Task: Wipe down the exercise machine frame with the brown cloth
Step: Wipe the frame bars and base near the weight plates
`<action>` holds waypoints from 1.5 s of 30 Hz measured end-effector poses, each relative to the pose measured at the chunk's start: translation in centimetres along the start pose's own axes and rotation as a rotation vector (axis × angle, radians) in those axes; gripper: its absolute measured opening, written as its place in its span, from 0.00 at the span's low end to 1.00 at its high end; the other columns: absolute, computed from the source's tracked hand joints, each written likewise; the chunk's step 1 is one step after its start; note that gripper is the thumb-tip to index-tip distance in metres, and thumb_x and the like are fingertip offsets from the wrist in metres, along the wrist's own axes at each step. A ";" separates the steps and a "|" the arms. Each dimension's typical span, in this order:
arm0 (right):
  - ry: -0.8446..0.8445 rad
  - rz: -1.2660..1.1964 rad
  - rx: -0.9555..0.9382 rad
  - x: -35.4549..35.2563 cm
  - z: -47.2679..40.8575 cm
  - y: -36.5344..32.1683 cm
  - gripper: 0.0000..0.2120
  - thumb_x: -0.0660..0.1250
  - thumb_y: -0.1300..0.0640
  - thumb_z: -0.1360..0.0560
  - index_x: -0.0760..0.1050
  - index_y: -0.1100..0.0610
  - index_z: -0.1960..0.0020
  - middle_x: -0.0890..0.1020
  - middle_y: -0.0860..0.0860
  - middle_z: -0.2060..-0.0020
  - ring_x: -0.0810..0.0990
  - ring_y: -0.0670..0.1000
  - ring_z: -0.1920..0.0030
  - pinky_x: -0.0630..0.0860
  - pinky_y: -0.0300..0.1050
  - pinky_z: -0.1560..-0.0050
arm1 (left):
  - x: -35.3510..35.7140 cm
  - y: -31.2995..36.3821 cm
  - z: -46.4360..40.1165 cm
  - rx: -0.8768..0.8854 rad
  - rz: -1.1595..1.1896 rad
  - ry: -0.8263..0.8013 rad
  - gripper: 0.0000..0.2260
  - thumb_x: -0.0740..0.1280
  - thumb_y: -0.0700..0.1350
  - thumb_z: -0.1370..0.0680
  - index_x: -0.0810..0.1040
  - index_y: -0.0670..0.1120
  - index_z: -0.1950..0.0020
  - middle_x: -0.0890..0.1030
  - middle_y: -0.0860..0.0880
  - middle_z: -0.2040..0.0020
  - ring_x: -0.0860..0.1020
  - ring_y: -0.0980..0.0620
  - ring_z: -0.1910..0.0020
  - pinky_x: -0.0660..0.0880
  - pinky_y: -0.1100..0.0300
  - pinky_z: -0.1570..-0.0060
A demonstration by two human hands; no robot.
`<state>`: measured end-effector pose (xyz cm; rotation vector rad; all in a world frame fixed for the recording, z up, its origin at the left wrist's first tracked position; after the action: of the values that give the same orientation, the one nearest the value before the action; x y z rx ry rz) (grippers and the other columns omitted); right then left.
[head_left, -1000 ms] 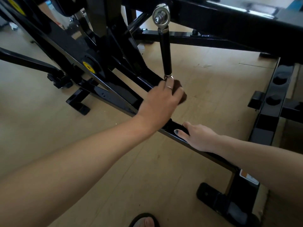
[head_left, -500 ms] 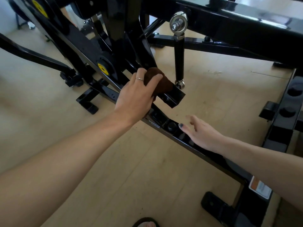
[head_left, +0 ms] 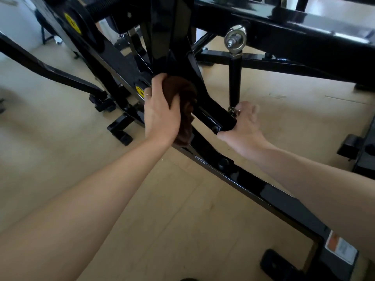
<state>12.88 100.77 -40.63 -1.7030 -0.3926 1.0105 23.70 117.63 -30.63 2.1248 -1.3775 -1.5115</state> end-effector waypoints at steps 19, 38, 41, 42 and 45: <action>0.034 0.161 -0.203 1.1 0.6 1.5 0.33 0.77 0.50 0.27 0.66 0.51 0.28 0.68 0.50 0.39 0.77 0.55 0.43 0.79 0.52 0.43 | 1.1 0.2 1.9 -0.235 0.209 -0.080 0.11 0.64 0.46 0.16 0.73 0.56 0.34 0.78 0.60 0.47 0.79 0.65 0.51 0.73 0.74 0.59; 0.041 0.191 -0.268 0.3 0.8 1.9 0.30 0.77 0.50 0.26 0.68 0.53 0.29 0.70 0.48 0.40 0.78 0.53 0.45 0.76 0.46 0.48 | -1.8 3.2 -1.6 -0.478 0.401 -0.116 0.07 0.66 0.46 0.17 0.75 0.54 0.40 0.84 0.48 0.46 0.86 0.50 0.51 0.84 0.52 0.49; 0.033 0.196 -0.264 0.2 0.8 1.5 0.29 0.77 0.50 0.26 0.69 0.53 0.30 0.71 0.48 0.39 0.78 0.53 0.44 0.76 0.46 0.48 | -1.9 4.0 -2.1 -0.520 0.490 0.067 0.05 0.65 0.47 0.17 0.75 0.55 0.42 0.83 0.50 0.48 0.85 0.51 0.53 0.83 0.57 0.55; 0.026 0.199 -0.258 0.0 0.7 1.3 0.29 0.77 0.50 0.26 0.69 0.53 0.31 0.72 0.48 0.38 0.78 0.53 0.44 0.76 0.47 0.47 | -1.2 4.1 -1.5 -0.529 0.457 0.094 0.05 0.64 0.47 0.17 0.74 0.55 0.42 0.82 0.51 0.48 0.83 0.52 0.52 0.81 0.58 0.56; -0.003 0.238 -0.251 -0.3 0.7 0.7 0.29 0.77 0.49 0.27 0.69 0.53 0.31 0.73 0.48 0.36 0.79 0.54 0.41 0.79 0.51 0.43 | 1.3 3.6 0.4 -0.612 0.405 0.037 0.08 0.61 0.46 0.16 0.73 0.52 0.37 0.80 0.51 0.49 0.81 0.50 0.51 0.77 0.57 0.54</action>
<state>12.02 100.72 -41.23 -2.0091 -0.3344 1.1744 21.38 114.84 -29.43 1.4018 -1.0604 -1.4661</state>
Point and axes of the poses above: each hand's wrist, its own z-axis away from the middle knuckle, its own x-axis out of the palm, y = z × x, the point moved 4 cm from there along -z, towards the middle knuckle
